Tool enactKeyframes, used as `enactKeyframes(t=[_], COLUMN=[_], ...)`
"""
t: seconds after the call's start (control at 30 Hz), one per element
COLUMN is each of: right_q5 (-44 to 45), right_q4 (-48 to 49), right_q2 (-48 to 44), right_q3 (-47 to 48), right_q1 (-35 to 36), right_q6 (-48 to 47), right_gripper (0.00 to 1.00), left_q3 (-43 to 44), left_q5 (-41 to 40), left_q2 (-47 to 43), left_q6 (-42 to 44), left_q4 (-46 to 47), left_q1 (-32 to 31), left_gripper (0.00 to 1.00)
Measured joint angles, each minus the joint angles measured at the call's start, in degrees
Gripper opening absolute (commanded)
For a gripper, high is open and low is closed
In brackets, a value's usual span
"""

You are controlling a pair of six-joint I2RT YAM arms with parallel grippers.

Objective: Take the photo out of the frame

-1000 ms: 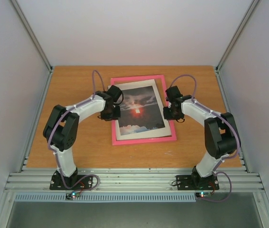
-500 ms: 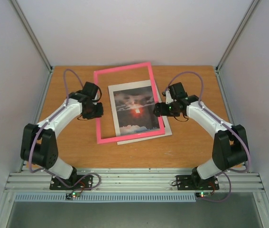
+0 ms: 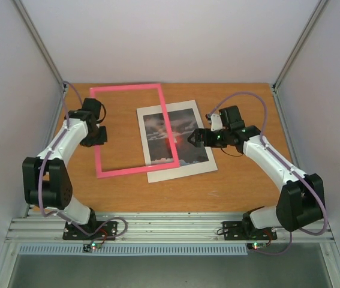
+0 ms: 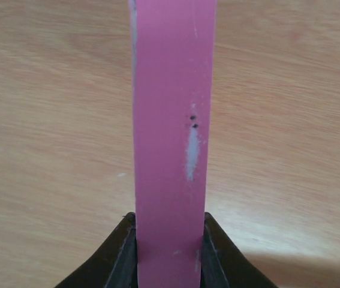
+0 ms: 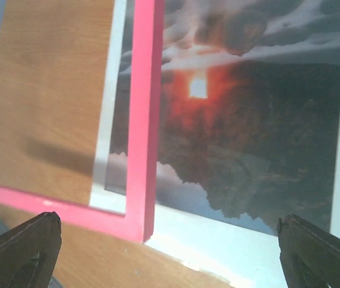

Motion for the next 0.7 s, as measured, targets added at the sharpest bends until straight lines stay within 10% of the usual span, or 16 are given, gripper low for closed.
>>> enactKeyframes(t=[0.7], right_q5=[8.3], right_q4=[0.0], right_q2=[-11.3], right_q3=[-10.2], right_q1=[11.9], right_q6=[-4.0], right_gripper=[0.98], left_q3=[0.1], left_q5=[2.7], left_q2=[2.7], left_q6=[21.7], left_q4=[7.3], left_q1=[26.0], left_gripper=[0.00])
